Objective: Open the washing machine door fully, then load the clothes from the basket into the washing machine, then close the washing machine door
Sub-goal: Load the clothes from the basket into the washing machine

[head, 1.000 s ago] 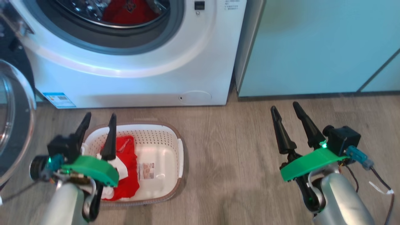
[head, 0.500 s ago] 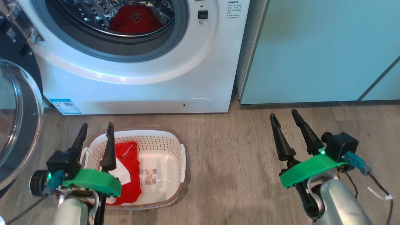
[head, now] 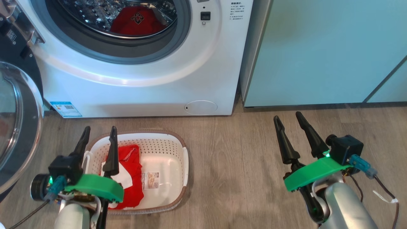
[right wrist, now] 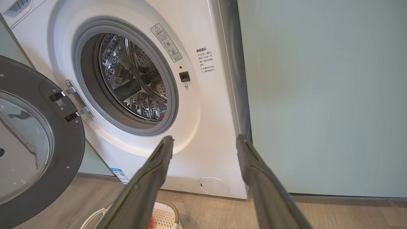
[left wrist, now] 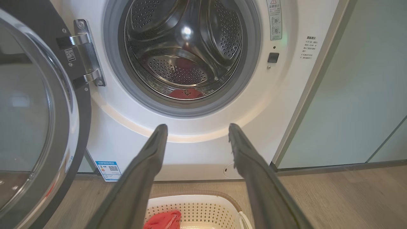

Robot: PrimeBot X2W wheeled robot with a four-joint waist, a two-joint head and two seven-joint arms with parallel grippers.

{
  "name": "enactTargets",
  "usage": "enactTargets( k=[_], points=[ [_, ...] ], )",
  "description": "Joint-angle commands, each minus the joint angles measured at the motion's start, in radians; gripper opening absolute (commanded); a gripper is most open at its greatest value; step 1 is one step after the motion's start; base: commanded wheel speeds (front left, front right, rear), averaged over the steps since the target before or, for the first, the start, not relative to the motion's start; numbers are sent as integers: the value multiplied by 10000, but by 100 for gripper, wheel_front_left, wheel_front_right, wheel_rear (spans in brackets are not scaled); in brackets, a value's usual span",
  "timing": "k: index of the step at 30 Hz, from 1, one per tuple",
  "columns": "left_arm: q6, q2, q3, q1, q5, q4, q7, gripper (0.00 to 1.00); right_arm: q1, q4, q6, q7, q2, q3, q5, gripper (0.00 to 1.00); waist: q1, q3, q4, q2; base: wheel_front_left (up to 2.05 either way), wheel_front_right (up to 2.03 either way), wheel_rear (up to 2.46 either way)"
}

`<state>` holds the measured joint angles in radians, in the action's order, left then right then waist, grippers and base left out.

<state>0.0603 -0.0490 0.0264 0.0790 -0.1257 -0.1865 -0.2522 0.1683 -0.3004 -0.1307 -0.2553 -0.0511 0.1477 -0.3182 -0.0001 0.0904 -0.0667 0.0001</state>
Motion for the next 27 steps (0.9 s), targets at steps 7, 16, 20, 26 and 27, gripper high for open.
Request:
enactTargets(
  k=[7,16,20,26,27],
  points=[
    [58,-17,319,232,130,306,-95,100,125,317,0,-65,9,288,-100,100,1,118,-47,-1,0,0,0],
    [-39,-14,142,503,278,-603,-95,100,281,403,0,-65,9,260,27,100,1,865,-120,-1,0,0,0],
    [-3,-14,78,930,361,-1328,-95,100,478,543,0,-65,9,155,104,100,1,1625,-146,-1,0,0,0],
    [113,-286,-59,2037,603,-3224,-95,100,850,816,0,-65,9,64,246,100,1,3211,-208,-1,0,0,0],
    [117,-368,-70,2264,647,-3628,-95,100,927,855,0,-65,9,92,273,100,1,3499,-246,-1,0,0,0]
  ],
)
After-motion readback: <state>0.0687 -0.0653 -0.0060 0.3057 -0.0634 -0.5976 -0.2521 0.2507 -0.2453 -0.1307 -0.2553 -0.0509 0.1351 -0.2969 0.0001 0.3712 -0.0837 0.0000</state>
